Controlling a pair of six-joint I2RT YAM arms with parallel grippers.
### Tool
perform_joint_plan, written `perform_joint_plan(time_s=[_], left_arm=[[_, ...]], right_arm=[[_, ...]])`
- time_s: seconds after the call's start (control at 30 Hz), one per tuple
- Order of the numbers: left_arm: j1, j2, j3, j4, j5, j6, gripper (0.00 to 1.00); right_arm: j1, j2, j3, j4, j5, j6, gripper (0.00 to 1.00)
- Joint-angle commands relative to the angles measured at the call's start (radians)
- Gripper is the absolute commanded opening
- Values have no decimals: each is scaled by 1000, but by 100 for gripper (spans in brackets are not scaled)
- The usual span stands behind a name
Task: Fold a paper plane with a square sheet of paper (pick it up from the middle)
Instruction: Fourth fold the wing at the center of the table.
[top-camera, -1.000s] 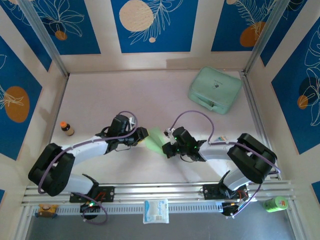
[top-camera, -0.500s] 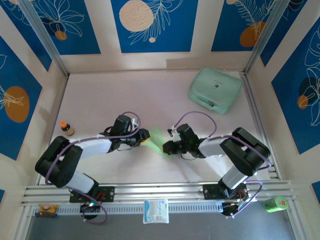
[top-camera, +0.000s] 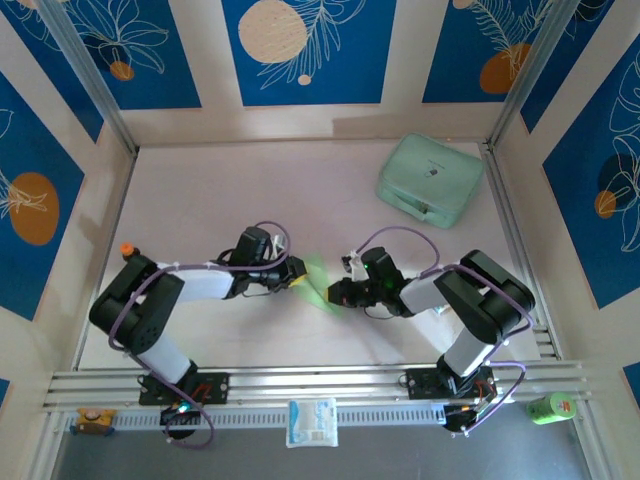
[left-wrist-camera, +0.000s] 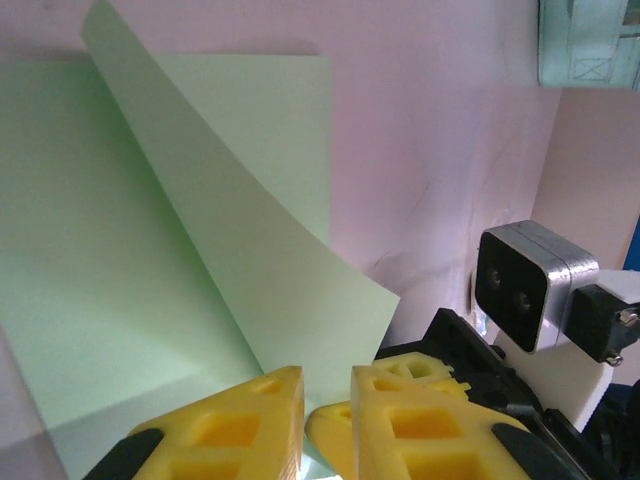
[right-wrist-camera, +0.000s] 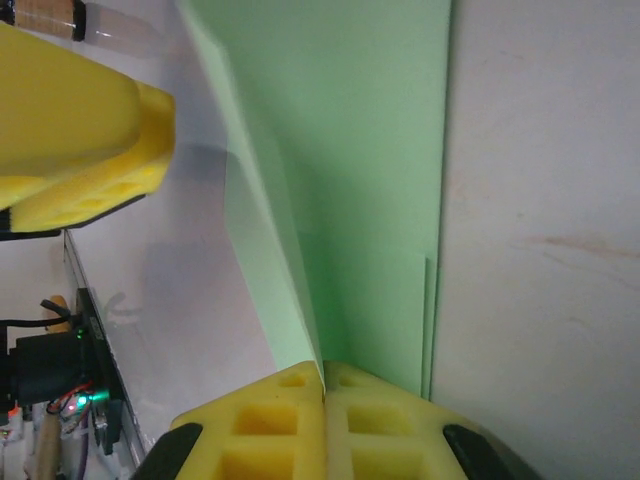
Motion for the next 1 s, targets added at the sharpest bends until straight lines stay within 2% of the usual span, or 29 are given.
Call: perform_joint_plan(time_s=[0.0,0.53,0.97], left_arm=[[-18,35,28,45,27,-8,20],[-56,137,69,103,9,-20,17],[-56,171,84,96,-20,-15,16]], right_arm=[[-21,23,-9,24,-74,47,3],[-88,96,23,43,-226,111,3],[-113,96,62,-45,-262,103,3]])
